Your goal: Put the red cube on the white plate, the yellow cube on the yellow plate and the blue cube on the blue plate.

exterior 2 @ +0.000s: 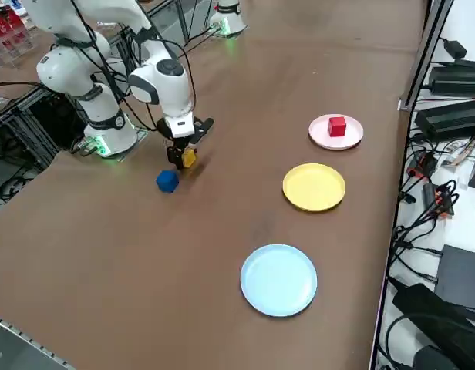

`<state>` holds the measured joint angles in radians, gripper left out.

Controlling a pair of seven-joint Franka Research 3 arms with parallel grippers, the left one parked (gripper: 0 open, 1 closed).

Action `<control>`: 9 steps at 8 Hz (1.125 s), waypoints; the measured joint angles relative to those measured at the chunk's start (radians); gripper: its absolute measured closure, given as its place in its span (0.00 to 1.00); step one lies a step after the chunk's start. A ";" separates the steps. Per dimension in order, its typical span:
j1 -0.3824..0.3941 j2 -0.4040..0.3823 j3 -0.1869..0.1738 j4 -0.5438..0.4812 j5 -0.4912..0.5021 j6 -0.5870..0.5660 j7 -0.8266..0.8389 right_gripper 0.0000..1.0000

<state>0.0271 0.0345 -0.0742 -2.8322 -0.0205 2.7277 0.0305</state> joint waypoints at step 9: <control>0.000 -0.090 0.017 0.472 -0.002 -0.503 -0.011 0.31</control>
<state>0.0268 -0.0551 -0.0569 -2.3607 -0.0230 2.2244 0.0199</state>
